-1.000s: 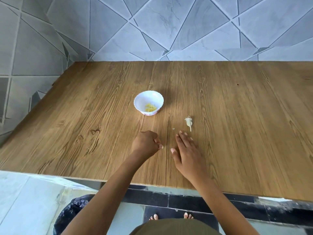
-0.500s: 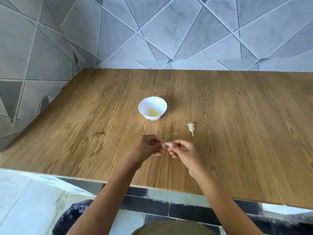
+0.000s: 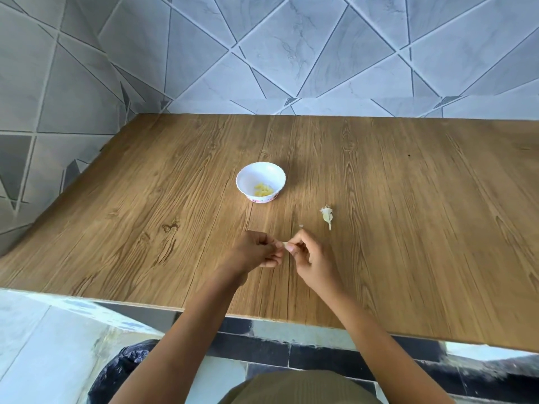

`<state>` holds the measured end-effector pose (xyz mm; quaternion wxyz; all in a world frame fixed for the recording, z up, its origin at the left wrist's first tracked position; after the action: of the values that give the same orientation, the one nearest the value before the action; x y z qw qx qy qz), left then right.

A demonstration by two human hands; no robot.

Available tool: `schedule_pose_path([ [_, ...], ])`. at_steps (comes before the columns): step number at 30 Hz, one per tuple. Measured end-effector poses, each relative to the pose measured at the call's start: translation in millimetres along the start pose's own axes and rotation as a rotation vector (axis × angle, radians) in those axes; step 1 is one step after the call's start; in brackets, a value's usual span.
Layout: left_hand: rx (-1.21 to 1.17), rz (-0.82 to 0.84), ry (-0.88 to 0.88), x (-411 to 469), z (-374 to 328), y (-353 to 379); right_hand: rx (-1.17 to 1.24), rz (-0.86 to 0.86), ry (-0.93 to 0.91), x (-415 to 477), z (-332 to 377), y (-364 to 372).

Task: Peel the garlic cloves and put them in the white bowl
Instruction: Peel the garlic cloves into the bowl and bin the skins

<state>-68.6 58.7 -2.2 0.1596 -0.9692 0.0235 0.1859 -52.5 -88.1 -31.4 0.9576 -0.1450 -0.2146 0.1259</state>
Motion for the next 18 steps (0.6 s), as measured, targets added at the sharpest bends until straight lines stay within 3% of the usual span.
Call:
schedule_pose_path([
  [4,0.433,-0.199,0.313,4.3,-4.1,-1.2,0.604,0.045,0.763,6.2,7.5,-7.2],
  [6,0.524,-0.239,0.473,5.3,-8.0,-1.0,0.830,-0.020,0.950,9.1,9.7,-10.6],
  [8,0.483,-0.218,0.526,6.6,-9.3,-1.8,0.963,-0.043,1.054,11.4,11.6,-13.5],
  [11,0.444,-0.214,0.510,8.9,-5.6,-1.8,0.935,-0.016,1.031,12.2,9.9,-14.7],
  [15,0.310,-0.128,0.395,10.2,-4.8,-3.1,0.646,0.045,0.699,10.8,3.5,-16.3],
  [18,-0.001,0.076,0.213,6.0,-10.1,-3.5,0.809,0.084,0.667,9.9,4.8,-18.0],
])
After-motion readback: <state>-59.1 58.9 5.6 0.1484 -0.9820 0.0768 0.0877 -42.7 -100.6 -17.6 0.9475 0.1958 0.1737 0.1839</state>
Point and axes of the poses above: each hand's wrist, its own x-axis towards the middle knuckle, its own y-axis out of the palm, z = x × y, the point moved 2 cm from there along x, towards the middle knuckle, and after that the axes turned 9 degrees about x, right-handed, at the moved point
